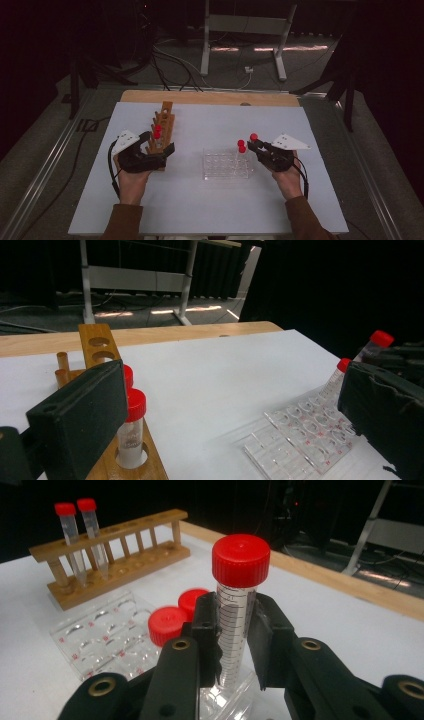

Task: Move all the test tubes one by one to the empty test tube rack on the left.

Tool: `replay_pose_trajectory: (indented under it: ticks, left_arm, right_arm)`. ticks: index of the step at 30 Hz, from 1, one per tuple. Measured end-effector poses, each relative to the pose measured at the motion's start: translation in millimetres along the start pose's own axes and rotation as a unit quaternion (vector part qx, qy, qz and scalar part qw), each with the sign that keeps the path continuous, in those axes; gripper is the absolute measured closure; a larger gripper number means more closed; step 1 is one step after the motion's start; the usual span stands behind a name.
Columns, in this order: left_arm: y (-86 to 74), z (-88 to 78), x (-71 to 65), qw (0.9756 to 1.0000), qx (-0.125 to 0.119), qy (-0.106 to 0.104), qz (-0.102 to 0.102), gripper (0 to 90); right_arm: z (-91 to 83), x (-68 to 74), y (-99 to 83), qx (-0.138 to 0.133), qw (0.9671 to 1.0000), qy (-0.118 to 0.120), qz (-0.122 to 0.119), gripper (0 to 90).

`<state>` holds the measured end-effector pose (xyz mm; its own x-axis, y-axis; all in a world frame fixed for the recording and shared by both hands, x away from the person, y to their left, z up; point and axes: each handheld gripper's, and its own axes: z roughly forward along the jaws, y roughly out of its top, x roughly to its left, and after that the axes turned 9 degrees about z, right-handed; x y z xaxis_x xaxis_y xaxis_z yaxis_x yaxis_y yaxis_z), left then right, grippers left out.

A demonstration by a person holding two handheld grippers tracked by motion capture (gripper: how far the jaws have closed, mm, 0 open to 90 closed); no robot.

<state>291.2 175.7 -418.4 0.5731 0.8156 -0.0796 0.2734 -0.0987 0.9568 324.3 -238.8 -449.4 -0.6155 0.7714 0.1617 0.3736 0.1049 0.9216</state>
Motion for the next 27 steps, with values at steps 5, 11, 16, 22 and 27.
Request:
replay_pose_trajectory:
  ticks: [5,11,16,22,27]
  left_arm:
    - [0.0,-0.6,0.5,1.0,-0.001,0.001,-0.002,0.7]
    - [0.5,-1.2,0.6,1.0,-0.003,0.001,-0.003,0.7]
    - [0.6,-1.4,0.7,1.0,-0.003,0.0,-0.004,0.7]
    - [1.6,-1.1,-0.7,1.0,-0.002,-0.002,-0.001,0.7]
    - [2.0,-0.5,-1.9,1.0,0.0,-0.004,-0.001,0.7]
  right_arm:
    - [-8.0,1.1,6.5,-0.008,1.0,0.0,0.0,74.4]
    - [-15.4,5.0,11.8,-0.014,0.9999,0.006,-0.004,74.4]
    - [-19.7,8.1,12.6,-0.01,0.9999,0.01,-0.006,74.4]
    - [-24.2,9.5,13.0,-0.006,0.9998,0.017,-0.002,74.4]
    - [-28.4,13.1,13.7,0.002,0.9997,0.024,-0.001,74.4]
